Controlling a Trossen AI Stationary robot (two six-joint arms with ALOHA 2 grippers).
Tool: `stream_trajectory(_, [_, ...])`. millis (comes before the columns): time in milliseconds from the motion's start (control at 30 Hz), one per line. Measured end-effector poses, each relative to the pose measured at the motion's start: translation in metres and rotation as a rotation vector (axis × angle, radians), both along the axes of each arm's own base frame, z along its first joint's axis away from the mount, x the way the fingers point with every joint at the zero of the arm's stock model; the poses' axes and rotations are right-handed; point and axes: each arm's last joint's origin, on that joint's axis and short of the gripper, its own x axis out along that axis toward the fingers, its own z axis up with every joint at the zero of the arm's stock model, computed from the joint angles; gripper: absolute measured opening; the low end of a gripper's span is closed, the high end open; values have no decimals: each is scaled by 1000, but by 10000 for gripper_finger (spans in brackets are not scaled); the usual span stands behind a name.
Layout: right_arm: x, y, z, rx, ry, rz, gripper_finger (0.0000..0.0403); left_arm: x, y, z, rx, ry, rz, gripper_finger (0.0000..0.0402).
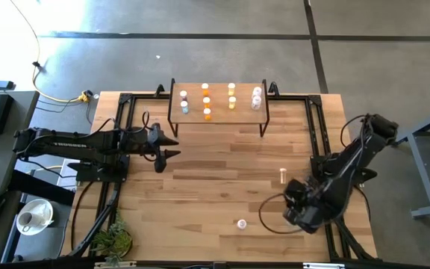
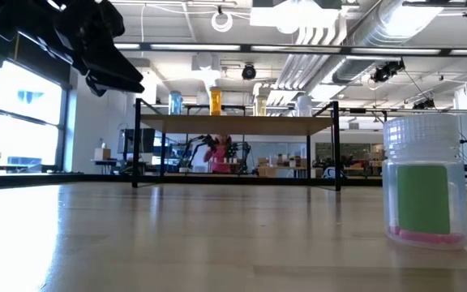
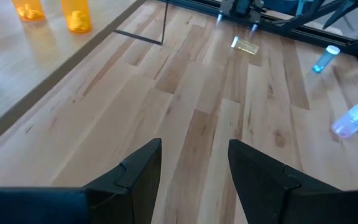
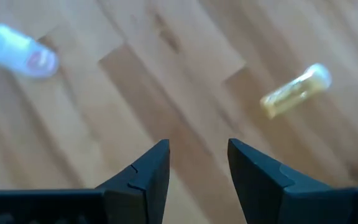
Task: Pick and place medicine bottles onto shelf by color
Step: Put the blue pill bottle on the shelf aligned with the other blue pill bottle
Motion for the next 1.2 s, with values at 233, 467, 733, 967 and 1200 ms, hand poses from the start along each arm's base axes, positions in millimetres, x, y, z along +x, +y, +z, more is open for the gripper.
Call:
stream_trajectory(233, [-27,21,0,86,-31,-39,154,0,-3,0,-3,-1,-9,175])
stream_trajectory(467, [-44,37,0,172,-69,-49,154,1,-3,0,-3,-2,-12,175])
stream_trajectory(733, [-50,63,-21,191,-65,-42,154,0,-3,0,-31,-11,18,175])
stream_trajectory(967, [-52,83,-43,206,-56,-44,154,0,-2,0,-30,-13,37,175])
stream_trajectory(1200, [-57,96,-64,191,-34,-65,154,0,-2,0,-61,-23,54,175])
